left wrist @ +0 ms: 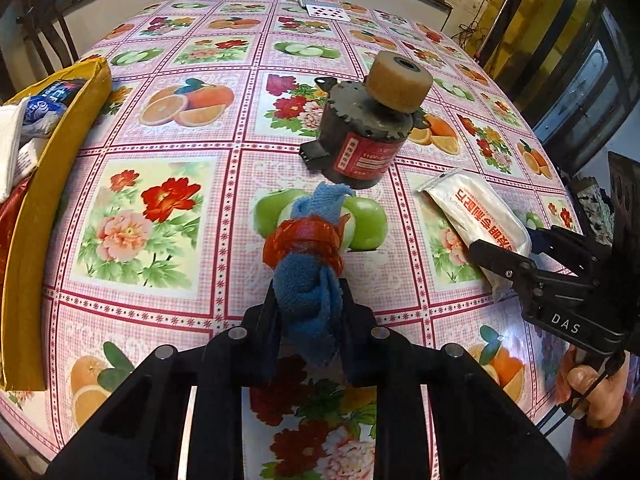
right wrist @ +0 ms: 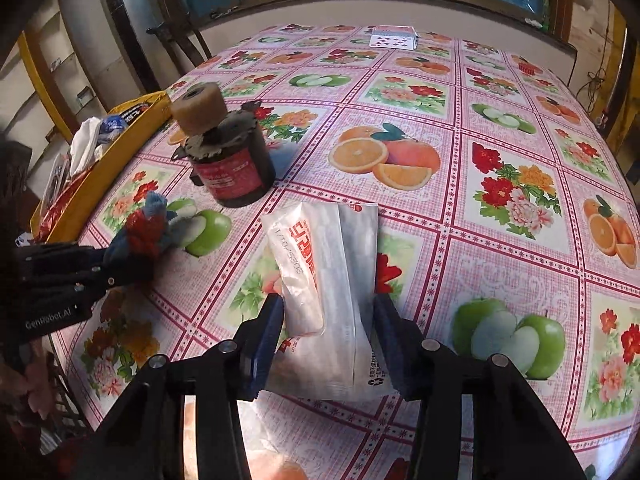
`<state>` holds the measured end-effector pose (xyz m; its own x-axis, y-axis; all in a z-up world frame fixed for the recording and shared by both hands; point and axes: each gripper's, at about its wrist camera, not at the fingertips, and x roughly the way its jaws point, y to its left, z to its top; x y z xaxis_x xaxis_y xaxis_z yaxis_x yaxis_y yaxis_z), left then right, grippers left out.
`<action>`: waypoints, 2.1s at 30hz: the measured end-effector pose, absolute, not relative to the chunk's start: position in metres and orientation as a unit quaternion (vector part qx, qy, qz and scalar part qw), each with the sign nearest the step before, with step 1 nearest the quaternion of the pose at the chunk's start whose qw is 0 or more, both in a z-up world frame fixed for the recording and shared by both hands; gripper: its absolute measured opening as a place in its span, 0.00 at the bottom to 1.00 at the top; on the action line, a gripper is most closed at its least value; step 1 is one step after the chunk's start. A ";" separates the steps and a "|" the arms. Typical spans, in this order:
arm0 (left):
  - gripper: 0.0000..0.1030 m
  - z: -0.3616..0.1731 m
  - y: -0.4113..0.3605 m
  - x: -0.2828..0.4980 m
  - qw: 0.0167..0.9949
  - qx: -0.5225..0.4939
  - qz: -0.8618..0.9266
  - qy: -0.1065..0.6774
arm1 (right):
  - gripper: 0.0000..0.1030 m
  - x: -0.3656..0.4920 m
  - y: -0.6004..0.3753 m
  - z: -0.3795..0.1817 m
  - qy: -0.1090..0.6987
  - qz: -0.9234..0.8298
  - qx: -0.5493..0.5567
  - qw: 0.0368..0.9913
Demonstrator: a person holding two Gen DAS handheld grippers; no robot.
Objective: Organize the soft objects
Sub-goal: 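Carry the knitted item to the tray with the left tool while the right carries the white bag, then drop the white bag into the tray with the right tool while the left drops the knitted item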
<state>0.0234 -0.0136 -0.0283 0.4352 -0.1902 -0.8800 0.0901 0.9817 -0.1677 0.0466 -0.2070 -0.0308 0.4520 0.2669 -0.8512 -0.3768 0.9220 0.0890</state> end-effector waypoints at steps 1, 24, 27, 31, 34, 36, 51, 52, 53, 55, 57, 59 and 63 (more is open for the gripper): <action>0.21 -0.029 -0.011 0.021 0.846 -0.047 -0.083 0.524 | 0.46 0.042 -0.204 -0.030 0.484 0.190 -0.063 0.852; 0.21 0.035 0.175 -0.009 0.884 -0.091 0.025 0.458 | 0.44 0.049 0.006 0.032 0.457 0.392 0.006 0.799; 0.21 0.049 0.211 0.001 0.887 -0.091 0.056 0.449 | 0.44 0.068 0.049 0.036 0.455 0.398 0.004 0.796; 0.21 0.059 0.255 0.027 0.884 -0.078 0.104 0.448 | 0.44 0.094 0.103 0.036 0.457 0.396 -0.005 0.796; 0.21 0.050 0.285 0.053 0.873 -0.088 0.125 0.463 | 0.44 0.111 0.134 0.031 0.459 0.383 -0.012 0.801; 0.21 0.041 0.298 0.067 0.865 -0.088 0.135 0.475 | 0.44 0.119 0.149 0.026 0.462 0.376 -0.014 0.803; 0.26 0.011 0.324 0.107 0.848 -0.110 0.114 0.505 | 0.60 0.138 0.191 0.017 0.454 0.385 -0.037 0.803; 0.30 0.013 0.323 0.105 0.849 -0.109 0.111 0.505 | 0.66 0.136 0.186 0.019 0.451 0.384 -0.034 0.805; 0.35 0.015 0.321 0.101 0.850 -0.109 0.110 0.504 | 0.78 0.134 0.181 0.021 0.449 0.385 -0.026 0.806; 0.49 0.020 0.320 0.095 0.854 -0.113 0.112 0.495 | 0.80 0.131 0.170 0.025 0.445 0.388 -0.009 0.807; 0.56 0.024 0.319 0.090 0.858 -0.113 0.117 0.487 | 0.80 0.129 0.160 0.029 0.445 0.393 0.012 0.805; 0.57 0.029 0.318 0.086 0.862 -0.109 0.124 0.479 | 0.80 0.125 0.152 0.035 0.442 0.399 0.027 0.803; 0.57 0.037 0.312 0.072 0.870 -0.100 0.140 0.462 | 0.80 0.107 0.143 0.049 0.421 0.395 0.017 0.817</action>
